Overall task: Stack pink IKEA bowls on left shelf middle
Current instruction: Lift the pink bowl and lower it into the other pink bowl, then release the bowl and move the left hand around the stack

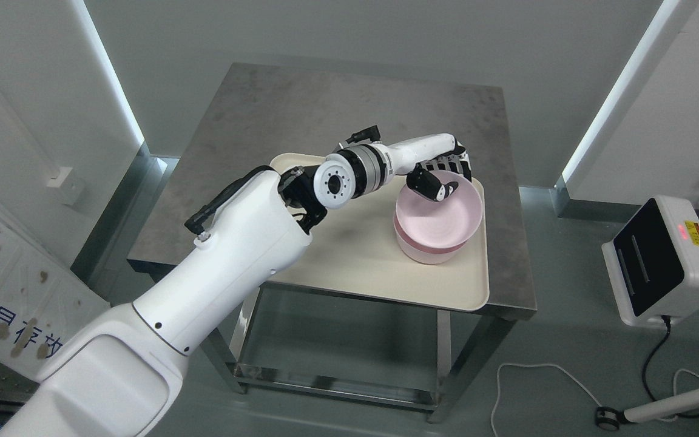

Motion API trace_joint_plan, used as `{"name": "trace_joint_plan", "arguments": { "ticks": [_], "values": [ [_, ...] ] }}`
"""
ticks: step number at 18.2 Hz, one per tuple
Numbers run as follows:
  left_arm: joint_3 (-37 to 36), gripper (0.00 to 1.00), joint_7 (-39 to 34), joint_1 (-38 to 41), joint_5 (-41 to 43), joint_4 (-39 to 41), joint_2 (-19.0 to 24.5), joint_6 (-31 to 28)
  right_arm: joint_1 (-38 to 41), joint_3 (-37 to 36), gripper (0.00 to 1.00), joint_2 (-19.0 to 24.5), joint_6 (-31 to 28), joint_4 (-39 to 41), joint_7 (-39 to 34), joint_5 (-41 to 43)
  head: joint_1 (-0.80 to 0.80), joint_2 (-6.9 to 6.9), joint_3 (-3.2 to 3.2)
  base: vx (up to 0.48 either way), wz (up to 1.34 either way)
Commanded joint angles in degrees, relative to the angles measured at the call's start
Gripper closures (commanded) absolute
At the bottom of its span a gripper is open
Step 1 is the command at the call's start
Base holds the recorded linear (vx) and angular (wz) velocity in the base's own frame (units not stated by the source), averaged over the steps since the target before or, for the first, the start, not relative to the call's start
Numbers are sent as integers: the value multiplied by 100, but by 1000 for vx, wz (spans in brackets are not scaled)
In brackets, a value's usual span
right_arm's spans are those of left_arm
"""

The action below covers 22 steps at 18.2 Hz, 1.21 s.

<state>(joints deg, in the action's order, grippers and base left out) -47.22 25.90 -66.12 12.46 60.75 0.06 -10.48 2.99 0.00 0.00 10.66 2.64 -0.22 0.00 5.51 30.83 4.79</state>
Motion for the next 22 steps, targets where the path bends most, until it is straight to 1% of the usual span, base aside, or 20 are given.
{"name": "trace_joint_plan", "arguments": {
  "ticks": [1, 2, 3, 4, 5, 7, 8, 9, 11, 12, 13, 15, 16, 19, 20, 22],
  "values": [
    [116, 56, -6, -6, 29, -72, 94, 20, 0, -53, 0, -100, 6, 0, 4, -44, 0, 0, 0, 0, 0],
    [308, 52, -6, -6, 20, -55, 94, 37, 0, -53, 0, -100, -2, 0, 4, -44, 0, 0, 0, 0, 0],
    [667, 47, 3, 12, 2, 32, 94, 46, 0, -53, 0, -100, -2, 0, 4, -44, 0, 0, 0, 0, 0],
    [1088, 46, 3, 29, -7, 216, 94, 46, -9, -53, 0, -100, -2, 0, 4, -44, 0, 0, 0, 0, 0],
    [1554, 45, 12, 55, -24, 505, 94, 46, 0, -53, 0, -100, -2, 0, 4, -44, 0, 0, 0, 0, 0],
    [2547, 41, -6, 204, -278, 1164, 94, 46, 0, -61, 0, -100, -2, 0, 4, -44, 0, 0, 0, 0, 0],
    [2873, 38, -6, 379, -357, 1515, 94, 38, 0, -53, 0, -100, -2, 0, 4, -44, 0, 0, 0, 0, 0],
    [3033, 34, 12, 590, -376, 1832, 94, 46, 0, -53, 0, -100, -2, 0, 4, -44, 0, 0, 0, 0, 0],
    [2896, 22, 134, 1387, -420, 2814, 94, 195, -9, -61, 0, -100, -2, 0, 4, -44, 0, 0, 0, 0, 0],
    [2642, 17, 257, 1705, -420, 3089, 94, 326, 0, -53, 0, -100, -2, 0, 4, -44, 0, 0, 0, 0, 0],
    [2457, 14, 449, 1925, -420, 3153, 94, 562, 0, -61, 0, -100, -2, 0, 4, -44, 0, 0, 0, 0, 0],
    [2149, 14, 959, 2452, -341, 3180, 94, 1029, 0, -53, 0, -100, -2, 0, 4, -44, 0, 0, 0, 0, 0],
    [2034, 14, 1013, 2664, -149, 3188, 94, 1083, 0, -53, 0, -100, -2, 0, 4, -44, 0, 0, 0, 0, 0],
    [1875, 14, 1040, 2885, 886, 3197, 94, 1189, 0, -53, 0, -100, -2, 0, 4, -44, 0, 0, 0, 0, 0],
    [1831, 14, 1040, 2903, 1351, 3189, 94, 1171, 0, -53, 0, -100, -2, 0, 4, -44, 0, 0, 0, 0, 0],
    [1848, 14, 1049, 2912, 1845, 3171, 94, 1145, 0, -53, 0, -100, -2, 0, 4, -44, 0, 0, 0, 0, 0]
  ]
}}
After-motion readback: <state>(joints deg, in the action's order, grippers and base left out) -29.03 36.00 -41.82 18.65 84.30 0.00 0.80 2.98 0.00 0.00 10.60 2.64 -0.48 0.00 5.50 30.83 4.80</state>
